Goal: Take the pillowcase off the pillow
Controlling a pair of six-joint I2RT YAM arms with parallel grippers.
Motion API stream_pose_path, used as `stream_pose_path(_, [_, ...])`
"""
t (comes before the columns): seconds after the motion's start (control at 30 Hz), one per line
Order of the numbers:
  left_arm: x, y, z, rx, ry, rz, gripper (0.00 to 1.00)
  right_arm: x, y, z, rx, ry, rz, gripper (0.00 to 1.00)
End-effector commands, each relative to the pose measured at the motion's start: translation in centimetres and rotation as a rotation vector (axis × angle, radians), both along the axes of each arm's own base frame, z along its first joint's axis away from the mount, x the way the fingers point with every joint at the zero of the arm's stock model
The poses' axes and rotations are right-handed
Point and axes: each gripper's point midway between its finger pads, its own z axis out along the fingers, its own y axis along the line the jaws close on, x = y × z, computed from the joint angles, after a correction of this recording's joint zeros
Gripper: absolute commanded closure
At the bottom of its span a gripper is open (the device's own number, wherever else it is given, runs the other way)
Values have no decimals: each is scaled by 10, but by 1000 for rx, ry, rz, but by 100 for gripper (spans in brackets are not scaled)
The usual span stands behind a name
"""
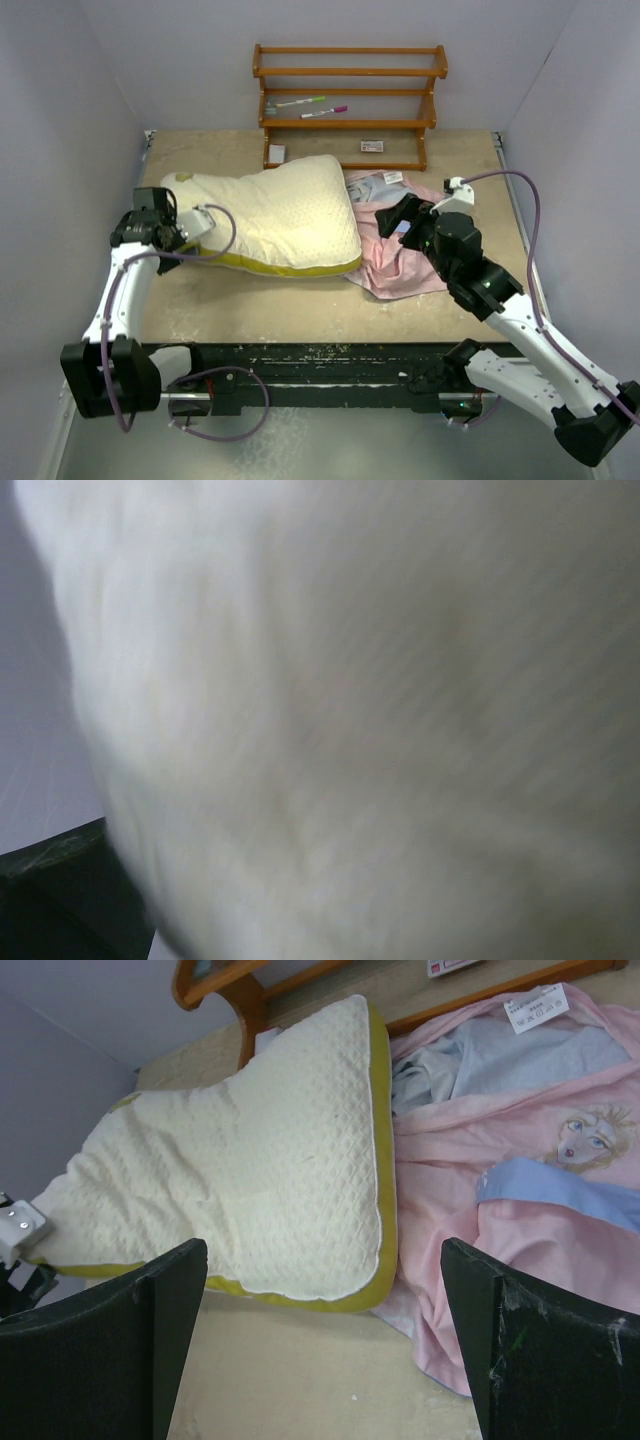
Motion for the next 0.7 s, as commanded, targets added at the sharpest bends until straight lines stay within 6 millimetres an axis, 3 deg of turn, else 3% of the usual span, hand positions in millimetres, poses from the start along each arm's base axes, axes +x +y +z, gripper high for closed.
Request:
stream_pose_path(0.0, [47,36,29,140,-270,112,1,-6,-17,41,49,-78,-62,0])
stream_pose_path(0.07, [42,30,31,144,-254,58,1,-10,-20,44,52,-89,-62,0])
stream_pose_path(0.27, [19,-23,80,-169,-257,-41,1,-4,-22,38,-3,-89,-73,0])
stream_pose_path(0.43, [-14,-93,123,-494,-248,-201,1,5,-42,33,25,-51,-238,0])
stream_pose_path(0.57, [-8,-131,161,-809,-373,-122,1,7,-64,31,-23,-62,-347,0])
stream_pose_path(0.67, [1,-146,151,-1007,-409,-13,1,6,-67,19,-80,-56,-344,0])
